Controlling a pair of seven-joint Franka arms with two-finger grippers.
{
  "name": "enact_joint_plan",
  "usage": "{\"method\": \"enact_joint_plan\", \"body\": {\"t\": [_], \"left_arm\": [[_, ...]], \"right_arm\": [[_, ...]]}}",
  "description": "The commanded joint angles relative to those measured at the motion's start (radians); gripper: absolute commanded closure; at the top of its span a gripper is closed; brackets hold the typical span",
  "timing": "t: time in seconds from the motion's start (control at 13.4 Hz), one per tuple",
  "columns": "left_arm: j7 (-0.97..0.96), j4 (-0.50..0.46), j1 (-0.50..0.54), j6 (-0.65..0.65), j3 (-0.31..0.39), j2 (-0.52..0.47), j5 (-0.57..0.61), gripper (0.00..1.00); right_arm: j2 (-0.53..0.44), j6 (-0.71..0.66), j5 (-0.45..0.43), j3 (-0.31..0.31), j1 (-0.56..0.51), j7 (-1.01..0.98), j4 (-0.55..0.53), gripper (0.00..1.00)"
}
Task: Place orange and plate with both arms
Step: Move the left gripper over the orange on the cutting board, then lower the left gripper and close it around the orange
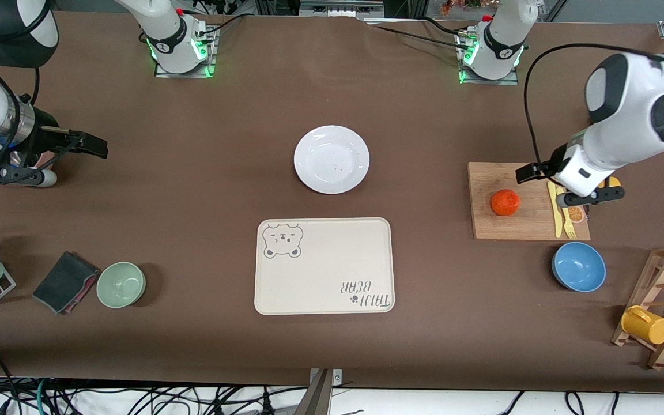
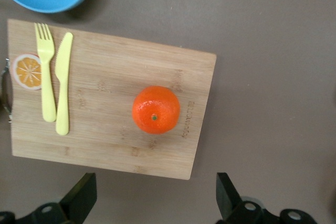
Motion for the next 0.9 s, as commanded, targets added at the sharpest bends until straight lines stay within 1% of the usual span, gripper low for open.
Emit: {"method": "enact_joint_plan", "body": {"t": [0.0,0.3,0.45,0.6,0.82], "left_arm": [[0.020,-0.055,-0.003,0.104,0.002,0.038,-0.026,0.00],[0.022,-0.068,-0.002,0.247,0.002,0.164,-0.026,0.00],[0.011,-0.062,-0.003,0.284,0.002,0.227,-0.025,0.00],[0.020,-0.066,-0.003,0.328,0.003,0.259,-0.025,0.00],[0.025,-0.068,-0.003,0.335,0.003,0.273,-0.023,0.00]], "right_arm": [[-0.012,0.000,0.010,0.004,-0.003,0.001,-0.003,0.00],[-0.012,0.000,0.010,0.004,-0.003,0.002,-0.003,0.00],[-0.012,0.000,0.009,0.004,-0.003,0.002,-0.003,0.00],[-0.013,0.000,0.010,0.004,-0.003,0.001,-0.003,0.00],[-0.012,0.000,0.010,0.004,-0.003,0.001,-0.003,0.00]]}}
